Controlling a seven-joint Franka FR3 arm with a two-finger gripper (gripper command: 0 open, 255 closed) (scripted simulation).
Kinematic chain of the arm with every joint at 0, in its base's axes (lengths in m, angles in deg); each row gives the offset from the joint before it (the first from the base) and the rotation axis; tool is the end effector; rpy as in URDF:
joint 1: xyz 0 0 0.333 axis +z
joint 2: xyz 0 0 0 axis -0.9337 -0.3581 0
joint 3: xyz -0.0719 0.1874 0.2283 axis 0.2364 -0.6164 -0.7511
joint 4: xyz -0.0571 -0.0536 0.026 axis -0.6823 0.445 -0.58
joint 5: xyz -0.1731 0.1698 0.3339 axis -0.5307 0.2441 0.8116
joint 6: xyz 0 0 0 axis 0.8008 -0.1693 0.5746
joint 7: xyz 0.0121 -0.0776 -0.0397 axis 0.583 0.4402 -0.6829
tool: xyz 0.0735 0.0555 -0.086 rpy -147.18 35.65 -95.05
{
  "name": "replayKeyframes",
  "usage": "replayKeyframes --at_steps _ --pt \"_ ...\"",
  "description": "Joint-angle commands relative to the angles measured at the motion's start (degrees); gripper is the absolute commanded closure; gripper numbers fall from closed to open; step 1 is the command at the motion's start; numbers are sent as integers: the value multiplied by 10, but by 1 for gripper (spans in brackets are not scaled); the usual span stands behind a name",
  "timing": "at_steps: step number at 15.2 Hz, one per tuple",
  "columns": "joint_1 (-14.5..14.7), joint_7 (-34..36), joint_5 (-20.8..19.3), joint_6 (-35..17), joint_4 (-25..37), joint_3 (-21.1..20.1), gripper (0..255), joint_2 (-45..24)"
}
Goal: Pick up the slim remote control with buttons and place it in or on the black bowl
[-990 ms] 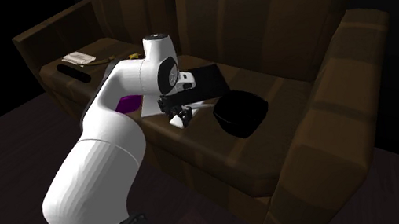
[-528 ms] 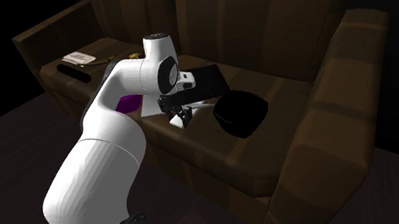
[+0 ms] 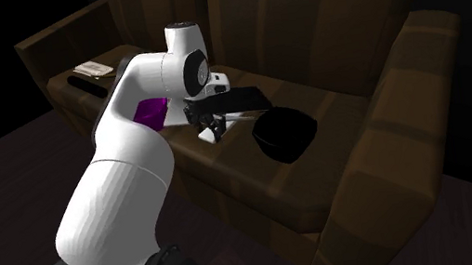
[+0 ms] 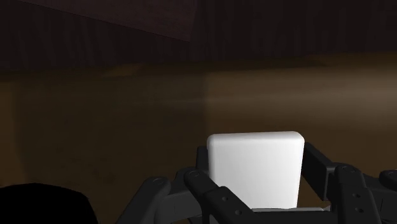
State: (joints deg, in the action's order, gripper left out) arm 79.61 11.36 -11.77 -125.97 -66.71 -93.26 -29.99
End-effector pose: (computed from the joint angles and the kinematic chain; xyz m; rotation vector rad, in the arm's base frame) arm 0.3529 0.3764 0.6380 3.1066 0.4435 0.0150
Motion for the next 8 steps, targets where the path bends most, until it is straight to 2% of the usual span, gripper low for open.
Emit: replayKeyframes --at_steps 1,8 --pt "-1 2 -3 16 21 0 255 -5" --pt "0 15 -18 76 110 -9 255 -38"
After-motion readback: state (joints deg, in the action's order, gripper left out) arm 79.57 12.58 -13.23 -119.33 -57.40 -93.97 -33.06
